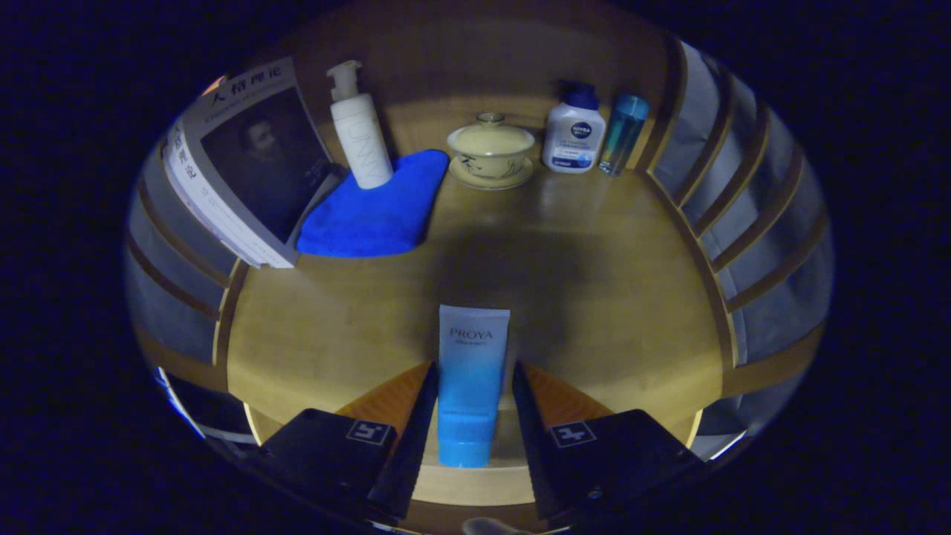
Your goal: Pull open the drawer, take out the items inside it, and place them on the countertop above the cabinet.
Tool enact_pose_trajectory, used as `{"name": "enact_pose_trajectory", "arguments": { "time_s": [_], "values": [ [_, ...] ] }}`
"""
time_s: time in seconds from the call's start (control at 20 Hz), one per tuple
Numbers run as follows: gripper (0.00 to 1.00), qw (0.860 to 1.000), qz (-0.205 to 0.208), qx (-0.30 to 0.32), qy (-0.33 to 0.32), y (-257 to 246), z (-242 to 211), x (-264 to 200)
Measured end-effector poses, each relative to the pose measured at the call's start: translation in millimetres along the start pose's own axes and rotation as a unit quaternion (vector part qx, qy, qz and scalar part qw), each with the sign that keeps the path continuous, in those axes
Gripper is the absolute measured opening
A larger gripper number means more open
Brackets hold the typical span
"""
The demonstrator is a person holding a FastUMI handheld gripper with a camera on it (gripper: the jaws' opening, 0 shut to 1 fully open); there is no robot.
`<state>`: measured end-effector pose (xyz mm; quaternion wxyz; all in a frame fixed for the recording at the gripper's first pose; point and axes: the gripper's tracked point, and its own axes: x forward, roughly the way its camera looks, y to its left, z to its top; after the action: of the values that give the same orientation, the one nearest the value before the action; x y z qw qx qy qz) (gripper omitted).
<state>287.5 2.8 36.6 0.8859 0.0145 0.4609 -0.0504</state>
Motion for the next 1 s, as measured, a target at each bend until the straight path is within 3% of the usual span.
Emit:
{"name": "enact_pose_trajectory", "arguments": {
  "time_s": [0.6,0.9,1.0],
  "values": [
    [0.67,0.995,0.024,-0.037,-0.087,-4,-39,-54],
    [0.7,0.977,0.068,-0.036,-0.197,3,-78,-116],
    [0.8,0.964,0.074,-0.048,-0.252,4,-90,-142]
  ]
}}
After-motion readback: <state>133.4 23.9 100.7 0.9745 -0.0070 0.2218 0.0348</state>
